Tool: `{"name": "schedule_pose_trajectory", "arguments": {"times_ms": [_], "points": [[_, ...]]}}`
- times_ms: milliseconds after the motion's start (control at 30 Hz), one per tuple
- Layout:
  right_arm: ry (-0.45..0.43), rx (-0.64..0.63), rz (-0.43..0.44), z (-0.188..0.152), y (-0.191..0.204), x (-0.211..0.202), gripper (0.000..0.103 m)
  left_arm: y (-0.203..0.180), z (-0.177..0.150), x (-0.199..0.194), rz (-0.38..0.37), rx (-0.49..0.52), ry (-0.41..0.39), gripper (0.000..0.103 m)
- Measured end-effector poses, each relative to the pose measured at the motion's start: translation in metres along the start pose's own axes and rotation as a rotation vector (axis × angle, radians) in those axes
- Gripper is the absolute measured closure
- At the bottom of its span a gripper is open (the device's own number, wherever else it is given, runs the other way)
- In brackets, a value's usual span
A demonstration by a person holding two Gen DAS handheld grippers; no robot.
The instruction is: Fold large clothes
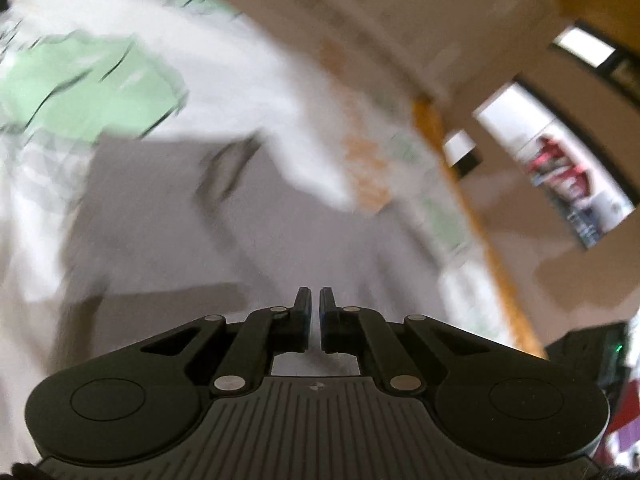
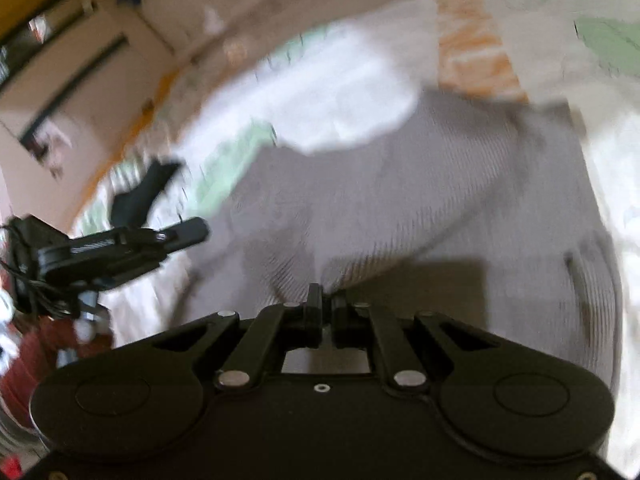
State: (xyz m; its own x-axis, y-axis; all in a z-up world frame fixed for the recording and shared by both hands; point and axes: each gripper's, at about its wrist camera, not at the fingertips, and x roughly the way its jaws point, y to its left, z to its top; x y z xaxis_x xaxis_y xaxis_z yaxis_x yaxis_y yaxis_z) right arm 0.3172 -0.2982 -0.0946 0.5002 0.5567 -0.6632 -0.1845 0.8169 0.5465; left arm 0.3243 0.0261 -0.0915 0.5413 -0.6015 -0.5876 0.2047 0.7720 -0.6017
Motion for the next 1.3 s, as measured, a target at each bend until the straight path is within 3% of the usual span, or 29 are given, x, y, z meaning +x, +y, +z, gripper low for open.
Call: {"name": "schedule_pose_trajectory", "arguments": {"times_ms": [133,167,200,233,267,300,333,500,600,700,800,833,900,1133,1200,1233,1267,1300], "points": [[0.117,0.063,-0.04,-0.02,-0.018,0.028,0.086,0.026,0.001,0.006,0.045,-0.064,0.033,0.095],[0.114,0.057,-0.037,-0.02,-0.018,0.027,0.085,0.026,0.007,0.004,0.042,-0.053,0.015,0.084],[0.106,0.045,-0.036,-0.017,-0.016,0.023,0.082,0.024,0.013,0.001,0.04,-0.035,-0.012,0.063],[0.083,0.025,-0.037,-0.012,-0.012,0.017,0.069,0.022,0.021,-0.002,0.039,-0.011,-0.046,0.051],[0.053,0.007,-0.038,-0.008,-0.01,0.01,0.052,0.02,0.029,-0.004,0.036,0.009,-0.079,0.031],[0.014,-0.006,-0.035,-0.003,-0.01,0.002,0.046,0.02,0.036,-0.004,0.027,0.021,-0.101,0.026],[-0.028,-0.007,-0.035,0.003,-0.011,-0.005,0.04,0.02,0.04,-0.002,0.025,0.026,-0.112,0.026],[-0.209,0.009,-0.129,0.029,-0.03,-0.02,0.04,0.03,0.049,0.016,0.052,-0.031,-0.12,0.026],[-0.267,-0.027,-0.213,0.041,-0.039,-0.014,0.04,0.037,0.05,0.034,0.027,-0.094,-0.106,0.026],[-0.278,-0.067,-0.265,0.049,-0.044,0.002,0.04,0.038,0.052,0.044,-0.017,-0.082,-0.109,0.026],[-0.27,-0.079,-0.284,0.058,-0.051,0.017,0.04,0.038,0.056,0.05,-0.076,-0.081,-0.088,0.029],[-0.271,-0.081,-0.286,0.059,-0.054,0.017,0.039,0.039,0.057,0.052,-0.116,-0.08,-0.076,0.034],[-0.274,-0.083,-0.284,0.06,-0.059,0.021,0.038,0.039,0.058,0.053,-0.156,-0.073,-0.07,0.101],[-0.271,-0.063,-0.274,0.063,-0.055,0.029,0.037,0.042,0.066,0.036,-0.101,-0.079,-0.118,0.099],[-0.27,-0.084,-0.251,0.064,-0.045,0.028,0.05,0.044,0.068,0.033,-0.086,-0.081,-0.127,0.099],[-0.274,-0.107,-0.238,0.064,-0.037,0.026,0.079,0.046,0.068,0.033,-0.08,-0.084,-0.126,0.099],[-0.284,-0.123,-0.226,0.064,-0.031,0.023,0.089,0.048,0.068,0.032,-0.073,-0.089,-0.123,0.099],[-0.298,-0.126,-0.205,0.064,-0.027,0.018,0.089,0.049,0.068,0.033,-0.064,-0.095,-0.119,0.099]]}}
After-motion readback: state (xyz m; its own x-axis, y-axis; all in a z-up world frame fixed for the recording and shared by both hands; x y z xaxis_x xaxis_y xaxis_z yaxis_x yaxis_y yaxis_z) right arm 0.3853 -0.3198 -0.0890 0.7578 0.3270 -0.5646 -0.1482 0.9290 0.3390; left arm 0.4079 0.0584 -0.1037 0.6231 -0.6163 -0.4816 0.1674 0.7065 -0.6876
